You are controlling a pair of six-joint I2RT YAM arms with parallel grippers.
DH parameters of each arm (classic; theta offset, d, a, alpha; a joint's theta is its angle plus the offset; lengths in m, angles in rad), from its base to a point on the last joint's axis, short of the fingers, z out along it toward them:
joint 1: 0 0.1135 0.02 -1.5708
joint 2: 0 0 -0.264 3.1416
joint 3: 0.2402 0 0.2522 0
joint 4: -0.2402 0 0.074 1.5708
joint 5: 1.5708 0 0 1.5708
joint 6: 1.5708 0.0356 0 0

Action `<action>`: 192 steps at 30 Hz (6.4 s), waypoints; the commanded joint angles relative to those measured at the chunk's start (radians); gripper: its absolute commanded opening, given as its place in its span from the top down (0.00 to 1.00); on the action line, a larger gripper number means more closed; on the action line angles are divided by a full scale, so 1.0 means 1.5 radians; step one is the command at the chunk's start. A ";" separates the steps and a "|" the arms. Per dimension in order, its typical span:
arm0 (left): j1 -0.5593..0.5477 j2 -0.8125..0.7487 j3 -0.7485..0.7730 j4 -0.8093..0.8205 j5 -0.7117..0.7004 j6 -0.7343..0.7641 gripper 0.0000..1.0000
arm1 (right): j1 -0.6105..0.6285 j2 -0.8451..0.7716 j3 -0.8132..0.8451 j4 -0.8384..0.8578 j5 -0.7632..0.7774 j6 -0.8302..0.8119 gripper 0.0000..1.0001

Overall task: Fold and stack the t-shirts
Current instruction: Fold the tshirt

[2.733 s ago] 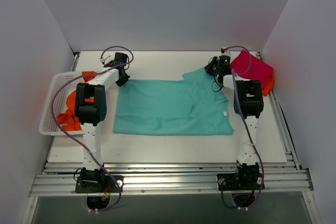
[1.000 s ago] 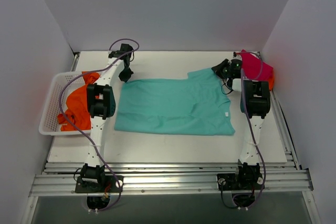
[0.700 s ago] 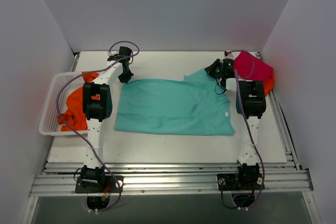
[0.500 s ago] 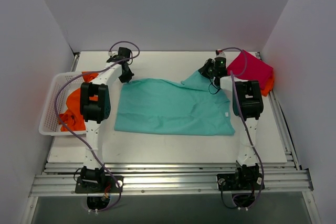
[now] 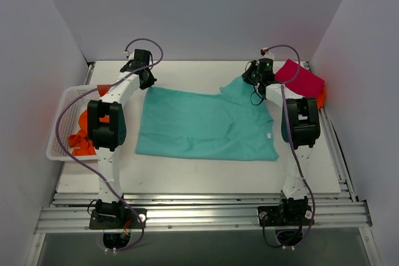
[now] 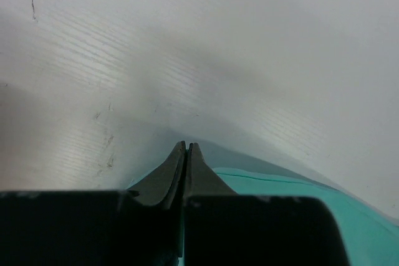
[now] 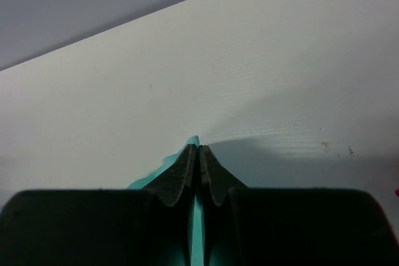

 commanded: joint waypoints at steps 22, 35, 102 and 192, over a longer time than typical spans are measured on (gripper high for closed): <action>0.009 -0.273 -0.295 0.128 0.003 0.006 0.98 | 0.003 -0.327 -0.280 0.025 0.054 -0.024 1.00; 0.001 -0.404 -0.460 0.184 0.016 -0.004 0.98 | 0.012 -0.476 -0.407 -0.008 0.087 -0.034 1.00; -0.072 -0.562 -0.718 0.261 -0.210 -0.163 0.30 | 0.133 -0.337 -0.398 -0.042 0.276 0.124 1.00; -0.049 -0.447 -0.745 0.359 -0.147 -0.143 0.37 | 0.354 -0.327 -0.593 0.063 0.398 0.186 1.00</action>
